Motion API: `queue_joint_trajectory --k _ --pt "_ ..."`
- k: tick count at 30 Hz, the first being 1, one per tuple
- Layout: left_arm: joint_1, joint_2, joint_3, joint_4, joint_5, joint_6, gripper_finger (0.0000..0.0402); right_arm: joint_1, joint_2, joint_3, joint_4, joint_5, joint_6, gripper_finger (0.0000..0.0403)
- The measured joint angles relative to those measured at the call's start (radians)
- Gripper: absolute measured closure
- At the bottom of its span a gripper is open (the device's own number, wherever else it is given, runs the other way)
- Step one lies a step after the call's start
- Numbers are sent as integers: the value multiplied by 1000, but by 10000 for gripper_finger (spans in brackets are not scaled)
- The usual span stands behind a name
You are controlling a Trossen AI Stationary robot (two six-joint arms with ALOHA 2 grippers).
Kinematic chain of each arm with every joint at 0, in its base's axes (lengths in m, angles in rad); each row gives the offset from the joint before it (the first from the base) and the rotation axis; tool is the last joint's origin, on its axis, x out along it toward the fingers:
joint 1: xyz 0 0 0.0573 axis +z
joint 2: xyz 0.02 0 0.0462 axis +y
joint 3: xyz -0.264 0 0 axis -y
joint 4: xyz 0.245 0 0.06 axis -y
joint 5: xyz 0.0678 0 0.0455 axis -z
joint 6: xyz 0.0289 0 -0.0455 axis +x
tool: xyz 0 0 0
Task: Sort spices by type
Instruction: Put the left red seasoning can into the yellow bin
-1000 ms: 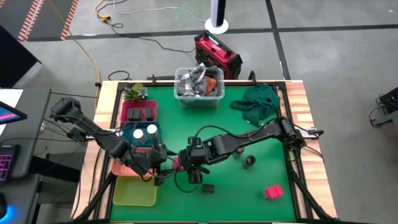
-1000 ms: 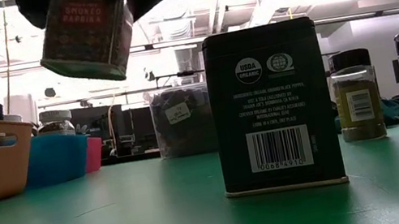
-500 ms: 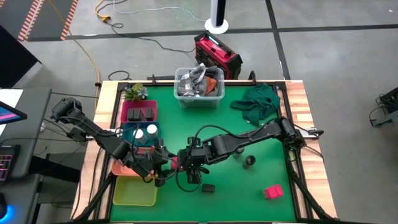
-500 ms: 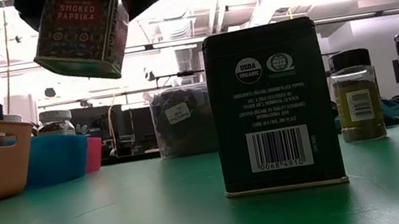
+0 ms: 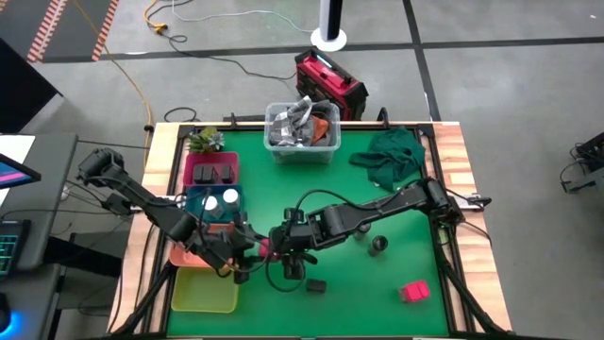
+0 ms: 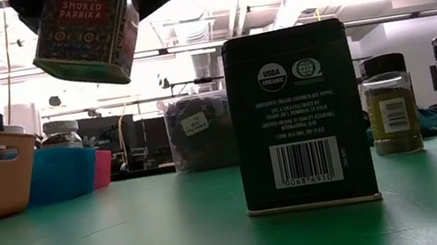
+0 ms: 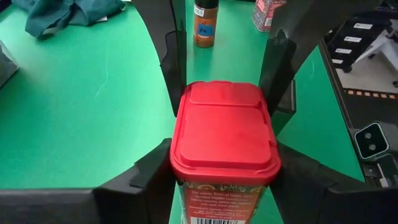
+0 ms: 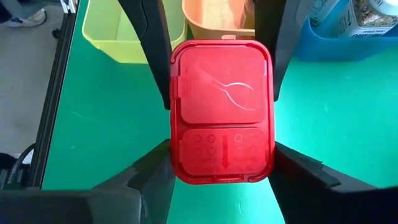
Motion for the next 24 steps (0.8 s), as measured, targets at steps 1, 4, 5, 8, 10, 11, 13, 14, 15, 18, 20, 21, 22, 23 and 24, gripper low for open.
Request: queue_joint_trajectory --k 1,4,5,8,10,11,13,14,15,18,20,21,22,23,24 --pt "0 -5 0 -4 1 -4 190 0 0 0 4 0 1 145" --pt "0 -23 0 -24 1 -18 190 -3 0 1 13 1 2 131" --pt "0 -30 0 -33 0 -22 191 -6 0 5 12 1 5 126" --pt "1 -51 0 -67 -2 -34 192 -10 1 28 3 -5 23 105" --pt "0 -64 0 -90 -2 -55 192 -16 1 53 -11 -7 27 92" --pt "0 -73 0 -107 2 -68 192 -20 1 69 -28 -8 26 86" --pt "0 -92 -1 -133 25 -87 192 -26 1 109 -72 -10 21 75" --pt "-2 -102 -1 -144 34 -97 192 -31 1 129 -90 -11 13 71" --pt "-6 -113 -1 -158 40 -107 192 -35 1 147 -106 -11 4 68" --pt "-28 -147 -1 -199 46 -139 192 -48 0 192 -161 -2 -15 63" --pt "-45 -172 -1 -222 71 -173 192 -58 0 211 -192 0 -28 63" --pt "-55 -184 -1 -228 99 -195 192 -62 0 219 -205 1 -30 63" --pt "-66 -195 -1 -230 130 -220 192 -66 0 226 -225 1 -31 64" --pt "-80 -203 -1 -231 168 -246 192 -70 0 234 -248 1 -31 65" --pt "-97 -209 -1 -236 207 -274 192 -73 0 239 -261 1 -31 66"
